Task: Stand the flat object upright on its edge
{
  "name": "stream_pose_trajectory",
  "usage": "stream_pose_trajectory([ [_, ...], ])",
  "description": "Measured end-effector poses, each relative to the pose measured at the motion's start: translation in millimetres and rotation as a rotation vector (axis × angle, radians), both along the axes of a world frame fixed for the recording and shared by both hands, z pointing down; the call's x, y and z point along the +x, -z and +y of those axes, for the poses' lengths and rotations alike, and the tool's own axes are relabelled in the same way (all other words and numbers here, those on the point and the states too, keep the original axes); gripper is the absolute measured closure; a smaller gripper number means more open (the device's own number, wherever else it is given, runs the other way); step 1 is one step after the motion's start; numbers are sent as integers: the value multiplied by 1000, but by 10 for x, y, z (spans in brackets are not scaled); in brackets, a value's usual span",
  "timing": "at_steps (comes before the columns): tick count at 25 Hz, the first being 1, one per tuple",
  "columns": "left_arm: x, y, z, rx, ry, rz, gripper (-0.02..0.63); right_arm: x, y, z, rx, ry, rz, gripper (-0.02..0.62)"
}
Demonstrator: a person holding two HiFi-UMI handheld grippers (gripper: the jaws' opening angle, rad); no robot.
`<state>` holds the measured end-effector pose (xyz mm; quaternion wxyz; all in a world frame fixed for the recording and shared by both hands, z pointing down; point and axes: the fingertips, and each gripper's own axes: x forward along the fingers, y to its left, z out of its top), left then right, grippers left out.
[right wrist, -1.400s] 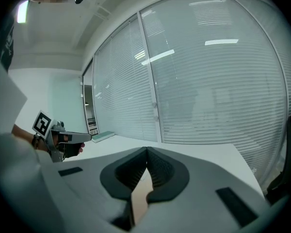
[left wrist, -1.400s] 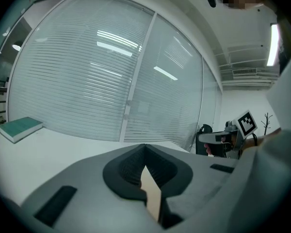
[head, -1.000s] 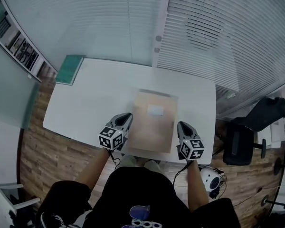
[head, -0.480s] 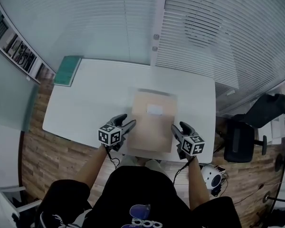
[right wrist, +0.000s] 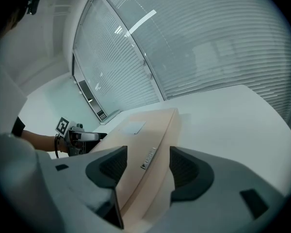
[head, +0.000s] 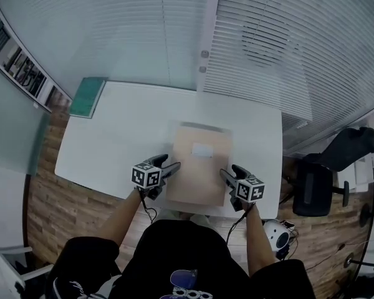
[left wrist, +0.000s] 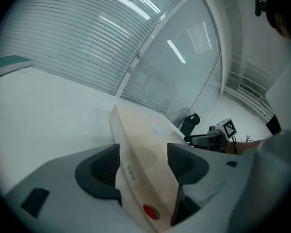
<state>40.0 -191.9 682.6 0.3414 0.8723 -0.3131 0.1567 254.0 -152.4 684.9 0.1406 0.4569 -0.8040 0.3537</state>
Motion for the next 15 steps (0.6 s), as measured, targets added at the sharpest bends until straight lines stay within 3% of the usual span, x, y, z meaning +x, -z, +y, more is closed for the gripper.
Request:
stream_pose_trajectory([
  [15, 102, -179, -104, -96, -57, 16, 310, -88, -238, -146, -124, 46, -112, 314],
])
